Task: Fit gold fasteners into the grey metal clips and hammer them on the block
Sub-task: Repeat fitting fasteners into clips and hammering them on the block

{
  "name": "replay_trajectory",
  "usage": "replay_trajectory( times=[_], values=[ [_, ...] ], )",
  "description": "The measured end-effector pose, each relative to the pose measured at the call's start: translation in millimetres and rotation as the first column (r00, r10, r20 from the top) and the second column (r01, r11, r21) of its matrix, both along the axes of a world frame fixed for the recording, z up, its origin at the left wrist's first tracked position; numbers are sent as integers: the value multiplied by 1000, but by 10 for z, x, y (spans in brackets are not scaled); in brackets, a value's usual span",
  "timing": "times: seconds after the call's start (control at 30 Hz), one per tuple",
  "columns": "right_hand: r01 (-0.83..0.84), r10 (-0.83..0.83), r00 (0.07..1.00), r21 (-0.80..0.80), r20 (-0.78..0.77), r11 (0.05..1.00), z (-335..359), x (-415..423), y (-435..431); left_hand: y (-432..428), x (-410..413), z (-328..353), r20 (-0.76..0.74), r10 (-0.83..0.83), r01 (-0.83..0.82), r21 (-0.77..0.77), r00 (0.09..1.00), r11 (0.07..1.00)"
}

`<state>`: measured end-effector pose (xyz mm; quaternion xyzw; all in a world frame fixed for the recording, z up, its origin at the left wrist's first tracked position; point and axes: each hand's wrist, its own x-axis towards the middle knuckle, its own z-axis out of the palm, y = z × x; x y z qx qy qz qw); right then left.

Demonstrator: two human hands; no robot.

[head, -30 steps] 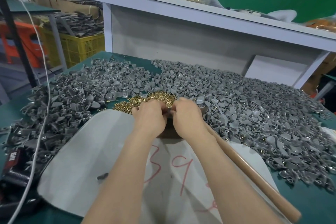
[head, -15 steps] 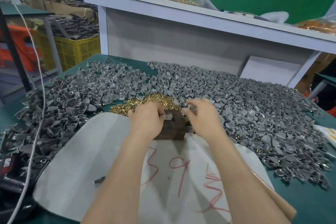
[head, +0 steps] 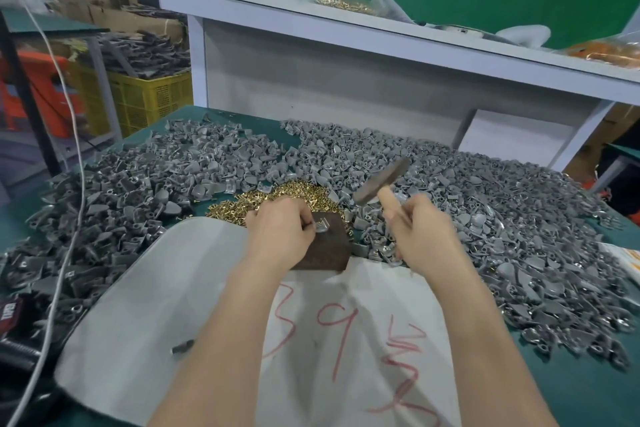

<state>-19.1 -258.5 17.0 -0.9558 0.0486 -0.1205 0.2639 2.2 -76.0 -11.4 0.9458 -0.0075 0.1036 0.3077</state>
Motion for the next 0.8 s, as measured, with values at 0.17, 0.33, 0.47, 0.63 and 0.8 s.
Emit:
replay_trajectory(
  times=[0.17, 0.33, 0.47, 0.63, 0.8],
  values=[
    [-163, 153, 893, -13, 423, 987, 116, -157, 189, -11, -22, 7, 35, -44, 45, -45, 998, 998],
    [-248, 275, 955, -202, 116, 948, -47, -141, 294, 10, -23, 12, 48, -15, 17, -37, 999, 999],
    [-143, 90, 836, 57, 541, 988, 37, -132, 233, -2, -2, -13, 41, -39, 42, -66, 998, 997],
    [-276, 293, 955, -214, 50, 937, -56, -166, 340, 8, 8, -18, 73, -41, 45, -59, 997, 997],
    [-189, 164, 887, 15, 431, 982, 67, -133, 321, 4, 16, -32, 51, -25, 30, -93, 998, 995]
  ],
)
